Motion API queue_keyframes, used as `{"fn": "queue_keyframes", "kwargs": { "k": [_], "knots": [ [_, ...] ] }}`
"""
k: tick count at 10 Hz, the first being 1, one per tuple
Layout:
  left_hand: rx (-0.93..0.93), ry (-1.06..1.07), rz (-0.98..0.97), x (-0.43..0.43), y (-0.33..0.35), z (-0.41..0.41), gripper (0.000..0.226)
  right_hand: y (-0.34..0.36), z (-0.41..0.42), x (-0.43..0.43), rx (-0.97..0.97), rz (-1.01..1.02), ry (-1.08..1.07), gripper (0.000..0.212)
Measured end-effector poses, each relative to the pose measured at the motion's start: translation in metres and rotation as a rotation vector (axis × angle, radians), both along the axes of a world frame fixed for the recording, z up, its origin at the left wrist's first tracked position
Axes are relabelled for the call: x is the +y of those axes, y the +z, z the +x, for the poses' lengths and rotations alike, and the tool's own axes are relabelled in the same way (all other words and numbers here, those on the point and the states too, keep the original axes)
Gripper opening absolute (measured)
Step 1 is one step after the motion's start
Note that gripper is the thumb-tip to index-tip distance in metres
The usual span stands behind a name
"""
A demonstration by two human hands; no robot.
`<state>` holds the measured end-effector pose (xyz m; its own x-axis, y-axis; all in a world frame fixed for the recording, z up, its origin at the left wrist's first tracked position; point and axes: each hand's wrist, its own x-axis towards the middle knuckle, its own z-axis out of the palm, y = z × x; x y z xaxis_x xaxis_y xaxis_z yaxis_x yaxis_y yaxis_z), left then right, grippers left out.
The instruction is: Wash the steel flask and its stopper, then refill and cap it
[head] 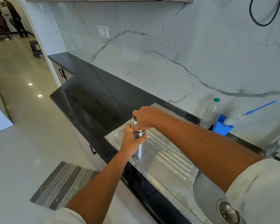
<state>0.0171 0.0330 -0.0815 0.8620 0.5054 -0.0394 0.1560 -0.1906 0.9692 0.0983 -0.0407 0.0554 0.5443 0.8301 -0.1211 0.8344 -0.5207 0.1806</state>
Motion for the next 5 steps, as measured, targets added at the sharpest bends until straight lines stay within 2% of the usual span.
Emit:
{"fn": "queue_keyframes", "kwargs": {
  "k": [3, 4, 5],
  "knots": [
    [0.014, 0.002, 0.036, -0.003, 0.004, -0.002, 0.072, -0.019, -0.001, -0.011, 0.040, 0.183, -0.132, 0.062],
    [0.025, -0.007, 0.114, -0.001, 0.011, -0.006, 0.075, -0.028, -0.002, -0.018, 0.146, 0.230, -0.184, 0.070],
    [-0.086, 0.013, 0.195, 0.000, 0.020, -0.013, 0.103, -0.028, -0.001, -0.032, 0.239, 0.381, -0.207, 0.084]
  ]
}}
